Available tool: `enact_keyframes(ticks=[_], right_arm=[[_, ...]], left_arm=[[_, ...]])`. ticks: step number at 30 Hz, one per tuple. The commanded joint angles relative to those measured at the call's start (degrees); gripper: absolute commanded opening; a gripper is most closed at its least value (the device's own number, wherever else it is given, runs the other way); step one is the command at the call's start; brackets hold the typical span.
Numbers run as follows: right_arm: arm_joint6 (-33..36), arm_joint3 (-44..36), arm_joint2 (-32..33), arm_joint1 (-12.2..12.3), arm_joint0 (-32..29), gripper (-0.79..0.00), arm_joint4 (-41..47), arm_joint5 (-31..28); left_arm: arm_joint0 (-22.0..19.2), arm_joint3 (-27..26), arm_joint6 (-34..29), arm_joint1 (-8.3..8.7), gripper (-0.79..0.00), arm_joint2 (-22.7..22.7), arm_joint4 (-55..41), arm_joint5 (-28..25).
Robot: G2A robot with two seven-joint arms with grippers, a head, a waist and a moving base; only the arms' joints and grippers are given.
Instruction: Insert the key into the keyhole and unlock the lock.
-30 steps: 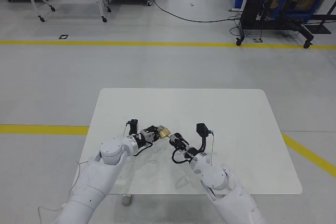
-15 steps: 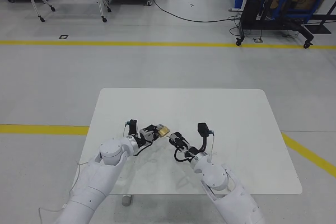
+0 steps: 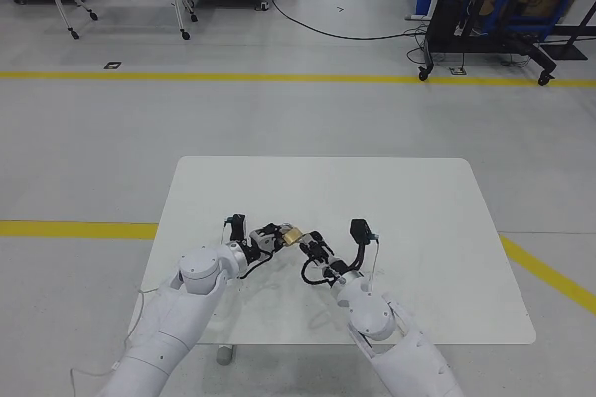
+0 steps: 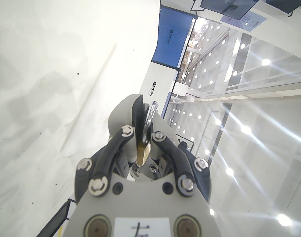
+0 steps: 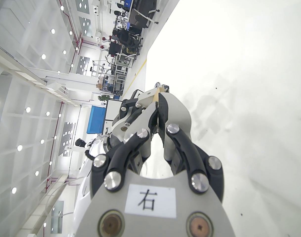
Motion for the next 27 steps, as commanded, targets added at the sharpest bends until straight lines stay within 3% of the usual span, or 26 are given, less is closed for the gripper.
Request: enact_keyframes(ticks=[1,16,27], right_arm=[[-2.0,0.2,-0.4,-0.1,-0.1,-0.785,-1.0,-0.4],[-10.9,2.9,-2.1,-0.9,0.1,-0.785,-5.5,-5.3],[-12.2,6.1,-4.6,-1.3,1.6,-0.785,-14.0,-3.0]], left_arm=[[0.1,0.1,0.4,-0.05,-0.785,-0.1,-0.6,0.4],[0.5,-0.6,0.8,0.06,-0.785,-0.2,-0.1,2.8],[1.0,-1.7,1.2,0.33,-0.785,-1.0,0.5,3.4]])
